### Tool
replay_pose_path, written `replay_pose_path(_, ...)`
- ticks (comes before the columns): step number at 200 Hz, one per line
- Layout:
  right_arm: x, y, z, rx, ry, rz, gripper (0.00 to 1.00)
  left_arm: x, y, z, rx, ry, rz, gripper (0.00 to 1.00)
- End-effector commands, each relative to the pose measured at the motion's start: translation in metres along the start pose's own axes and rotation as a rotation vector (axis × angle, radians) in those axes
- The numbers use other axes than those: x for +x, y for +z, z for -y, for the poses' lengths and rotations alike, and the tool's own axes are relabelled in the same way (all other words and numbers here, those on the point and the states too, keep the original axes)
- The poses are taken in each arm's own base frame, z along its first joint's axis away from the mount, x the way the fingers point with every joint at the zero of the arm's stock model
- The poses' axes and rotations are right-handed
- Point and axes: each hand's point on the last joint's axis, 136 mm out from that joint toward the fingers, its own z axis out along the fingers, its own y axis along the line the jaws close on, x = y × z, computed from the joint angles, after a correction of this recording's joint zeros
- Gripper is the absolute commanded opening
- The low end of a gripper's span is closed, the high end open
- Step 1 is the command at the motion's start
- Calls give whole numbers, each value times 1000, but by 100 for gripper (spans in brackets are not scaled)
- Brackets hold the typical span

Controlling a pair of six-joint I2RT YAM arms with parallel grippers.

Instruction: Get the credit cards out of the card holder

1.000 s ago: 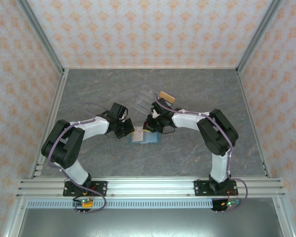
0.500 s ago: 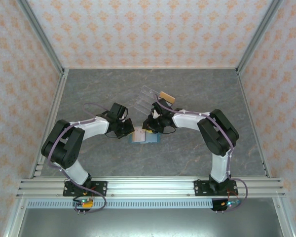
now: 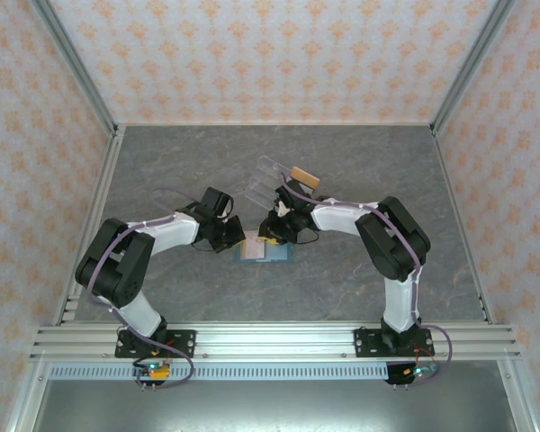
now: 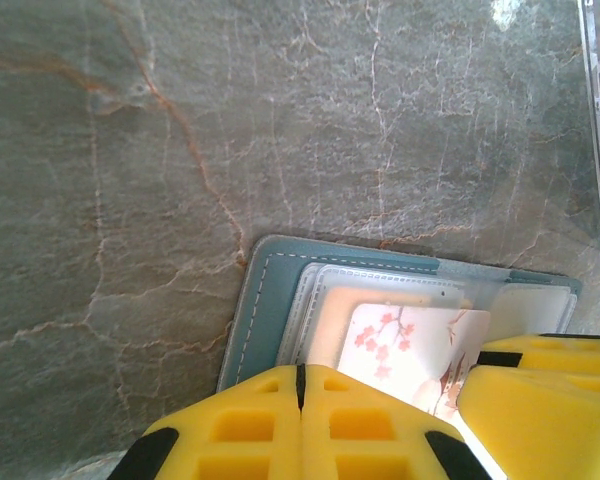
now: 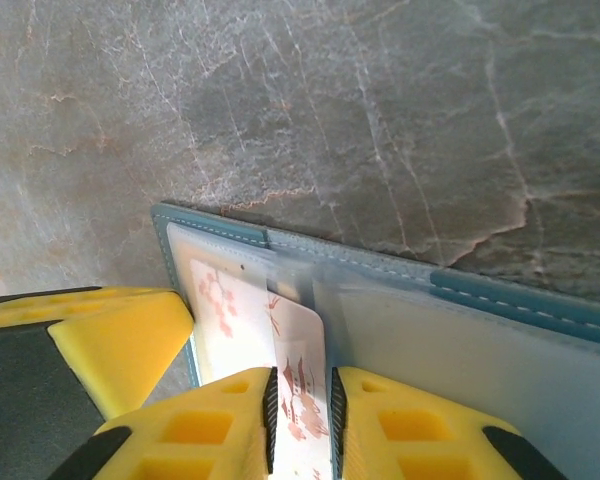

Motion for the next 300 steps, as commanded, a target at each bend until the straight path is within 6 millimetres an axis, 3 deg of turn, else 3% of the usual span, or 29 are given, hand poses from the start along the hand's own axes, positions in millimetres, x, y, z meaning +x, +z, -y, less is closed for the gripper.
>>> replay_pose_path(1,1,5,-1,3,-17,-16,22,13,6,-23,-73,-6,-27,3)
replay_pose_path(31,0,5,-5,-14,-19,-8,18,12,6,-22,-75,-5,-26,3)
replay_pose_path(57,-2,3,-3,-6,-19,9,6,12,6,-22,-75,-6,-28,3)
replay_pose_path(98,-11,-20,0,9,-46,103,0,9,3,-17,-63,-3,-22,6)
replay_pose_path(141,-13,-49,-7,-30,-124,145,0,7,-2,-4,-15,4,-21,22)
replay_pose_path(185,-14,-67,-23,-103,-175,152,0,-5,-18,30,128,11,-7,42)
replay_pose_path(212,-14,-76,-31,-147,-186,151,0,-13,-33,43,214,2,15,56)
replay_pose_path(267,-19,-103,-56,-314,-212,151,0,-21,-71,67,423,23,70,74)
replay_pose_path(300,-25,-133,-77,-460,-242,160,0,-21,-92,95,566,67,84,77)
